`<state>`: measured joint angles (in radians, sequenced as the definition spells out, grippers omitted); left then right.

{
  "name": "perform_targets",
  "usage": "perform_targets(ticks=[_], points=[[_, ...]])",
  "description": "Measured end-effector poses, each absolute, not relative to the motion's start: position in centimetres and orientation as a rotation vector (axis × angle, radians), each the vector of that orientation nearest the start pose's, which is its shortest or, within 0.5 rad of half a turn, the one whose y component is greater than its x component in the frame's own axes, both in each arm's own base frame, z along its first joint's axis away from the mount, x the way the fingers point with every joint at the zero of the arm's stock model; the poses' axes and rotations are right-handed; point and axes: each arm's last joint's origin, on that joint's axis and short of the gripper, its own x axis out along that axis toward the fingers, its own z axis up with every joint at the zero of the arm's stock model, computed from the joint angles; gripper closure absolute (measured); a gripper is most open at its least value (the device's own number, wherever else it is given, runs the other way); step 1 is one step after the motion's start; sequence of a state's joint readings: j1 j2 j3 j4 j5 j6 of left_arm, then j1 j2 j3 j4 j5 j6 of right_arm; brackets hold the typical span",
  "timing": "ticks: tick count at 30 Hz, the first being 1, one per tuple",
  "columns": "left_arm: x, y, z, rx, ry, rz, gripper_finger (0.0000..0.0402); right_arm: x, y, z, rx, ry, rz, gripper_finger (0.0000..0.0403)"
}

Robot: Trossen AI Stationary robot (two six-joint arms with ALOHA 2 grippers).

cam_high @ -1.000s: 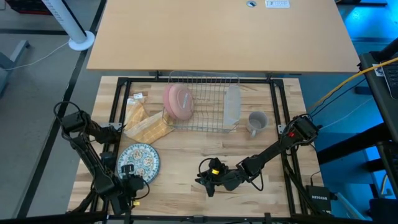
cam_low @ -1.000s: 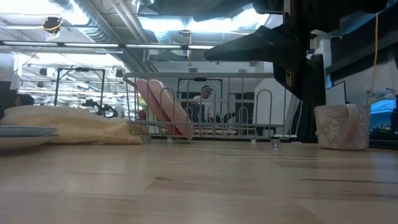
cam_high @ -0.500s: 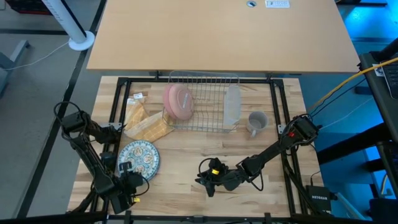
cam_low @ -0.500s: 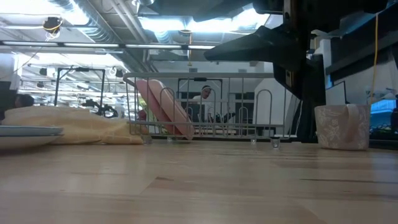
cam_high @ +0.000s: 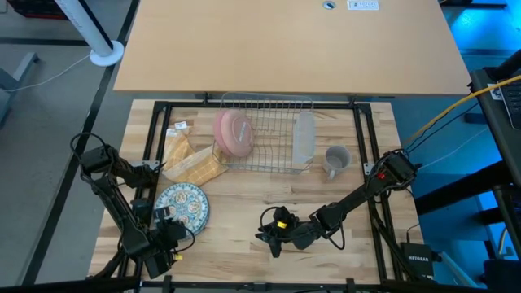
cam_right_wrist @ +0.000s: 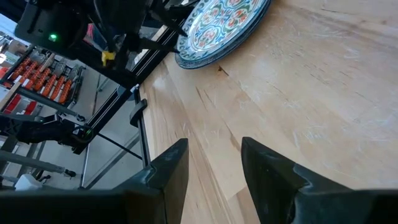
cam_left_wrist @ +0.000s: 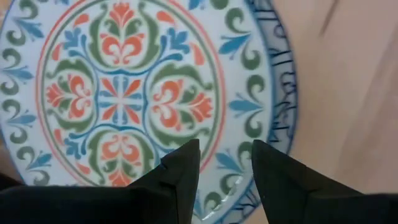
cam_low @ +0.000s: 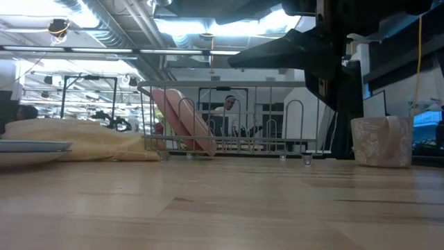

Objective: Sort dishes
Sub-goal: Put the white patterned plate in the dish rack

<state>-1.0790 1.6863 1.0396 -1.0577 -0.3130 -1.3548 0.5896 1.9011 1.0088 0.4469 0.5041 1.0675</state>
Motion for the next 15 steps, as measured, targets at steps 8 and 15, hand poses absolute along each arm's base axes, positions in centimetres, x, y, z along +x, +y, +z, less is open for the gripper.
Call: perform_targets(ticks=[8, 15], points=[[13.84, -24.01, 18.01, 0.003, 1.302, 0.302, 0.0265, 33.20, 20.52, 15.99, 0.822, 0.381, -0.125, 0.0249], [13.83, -24.01, 18.00, 0.020, 1.305, 0.290, 0.0265, 33.20, 20.52, 15.99, 0.822, 0.381, -0.125, 0.0249]])
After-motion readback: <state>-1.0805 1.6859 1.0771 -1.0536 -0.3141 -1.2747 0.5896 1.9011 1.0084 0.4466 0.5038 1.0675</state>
